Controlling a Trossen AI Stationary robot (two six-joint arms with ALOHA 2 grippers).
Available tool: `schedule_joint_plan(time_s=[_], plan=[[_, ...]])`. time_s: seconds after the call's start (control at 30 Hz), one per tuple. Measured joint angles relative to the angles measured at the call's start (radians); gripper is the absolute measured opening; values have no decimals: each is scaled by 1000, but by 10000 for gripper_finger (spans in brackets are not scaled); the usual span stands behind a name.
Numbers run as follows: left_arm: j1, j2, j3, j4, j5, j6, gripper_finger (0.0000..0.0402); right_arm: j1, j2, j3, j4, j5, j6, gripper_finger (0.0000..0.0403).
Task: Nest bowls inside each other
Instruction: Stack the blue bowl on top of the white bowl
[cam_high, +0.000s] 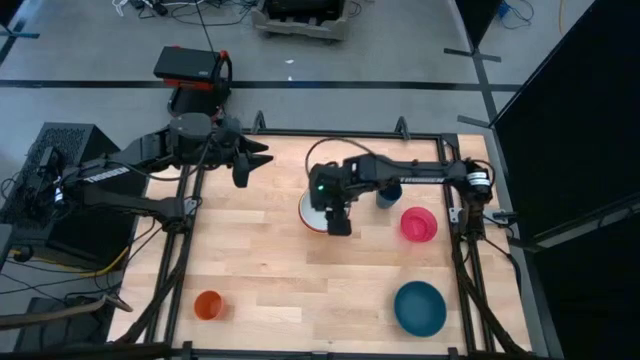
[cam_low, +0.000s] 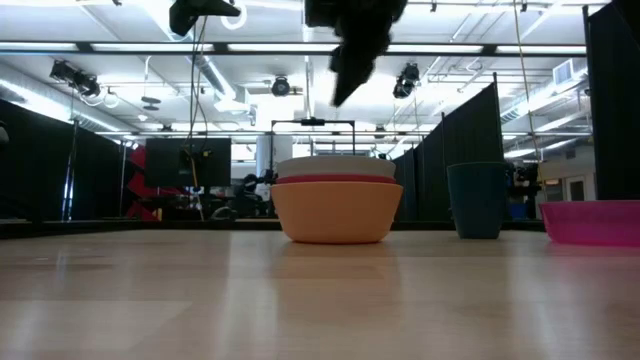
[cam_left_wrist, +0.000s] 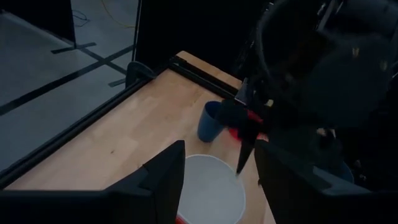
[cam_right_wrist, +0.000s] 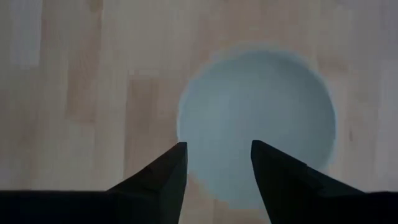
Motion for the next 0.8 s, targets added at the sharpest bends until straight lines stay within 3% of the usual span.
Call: schedule_joint_plan(time_s=[0.57,0.67,0.8], plan=[[0,35,0,9,0,46,183,69,-262,34,-122,34,200,74],[0,38,0,17,0,58,184,102,-285,31,-80,34,237,64],[0,41,0,31,1,60,183,147,-352,-80,133,35,277,56]])
